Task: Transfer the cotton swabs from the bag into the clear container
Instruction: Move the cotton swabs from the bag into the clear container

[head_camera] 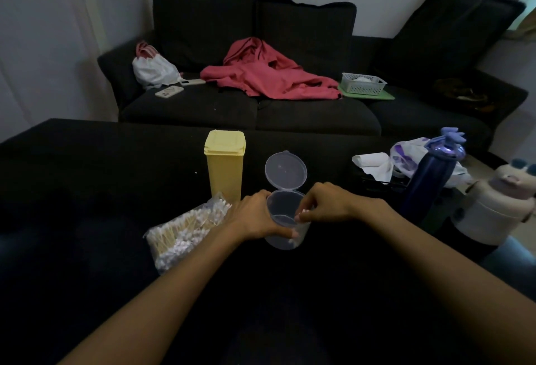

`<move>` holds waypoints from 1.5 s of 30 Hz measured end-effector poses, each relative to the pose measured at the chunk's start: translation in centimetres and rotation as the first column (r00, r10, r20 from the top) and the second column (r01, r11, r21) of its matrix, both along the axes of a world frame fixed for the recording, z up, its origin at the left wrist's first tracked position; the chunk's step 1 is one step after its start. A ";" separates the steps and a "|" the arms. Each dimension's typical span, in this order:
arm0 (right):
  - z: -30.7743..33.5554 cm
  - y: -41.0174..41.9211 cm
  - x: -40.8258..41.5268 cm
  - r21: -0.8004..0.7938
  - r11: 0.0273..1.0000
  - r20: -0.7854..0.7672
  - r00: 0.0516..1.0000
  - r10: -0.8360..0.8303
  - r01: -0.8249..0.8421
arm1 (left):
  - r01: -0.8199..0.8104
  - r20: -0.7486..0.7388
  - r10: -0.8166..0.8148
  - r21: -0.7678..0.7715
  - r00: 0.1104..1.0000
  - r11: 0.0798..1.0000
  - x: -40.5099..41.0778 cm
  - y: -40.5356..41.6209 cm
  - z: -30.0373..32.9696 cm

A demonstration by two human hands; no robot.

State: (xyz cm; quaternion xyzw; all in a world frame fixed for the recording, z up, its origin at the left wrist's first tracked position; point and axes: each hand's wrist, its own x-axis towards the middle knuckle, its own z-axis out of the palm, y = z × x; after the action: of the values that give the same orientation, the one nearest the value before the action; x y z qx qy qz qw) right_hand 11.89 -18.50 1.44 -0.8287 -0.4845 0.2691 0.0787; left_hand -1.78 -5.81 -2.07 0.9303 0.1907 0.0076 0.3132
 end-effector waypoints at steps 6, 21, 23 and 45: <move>0.3 1.1 -0.1 -0.081 0.997 0.001 1.000 0.017 -0.017 | -0.031 -0.050 0.030 -0.031 0.998 0.999 0.0 0.5 -0.2; 1.3 0.6 -1.4 -0.098 0.994 0.105 0.993 0.048 -0.037 | -0.057 -0.077 0.059 0.028 0.995 0.998 -4.8 2.8 4.5; 1.8 0.2 -1.9 -0.076 0.997 0.165 0.985 0.042 -0.030 | -0.100 -0.060 0.102 0.041 0.993 0.994 -6.2 3.7 4.6; -6.0 4.2 -13.2 0.443 0.866 -0.107 0.973 -0.205 0.232 | -0.172 0.098 0.167 0.051 0.981 0.984 -14.4 7.0 -2.0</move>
State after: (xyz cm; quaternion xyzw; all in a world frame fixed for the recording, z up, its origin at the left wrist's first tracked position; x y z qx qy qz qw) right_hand -1.30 -14.32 -4.60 -0.8290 -0.4344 0.1616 0.3129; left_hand -16.14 1.20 -4.03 0.9182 0.2541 0.0836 0.2921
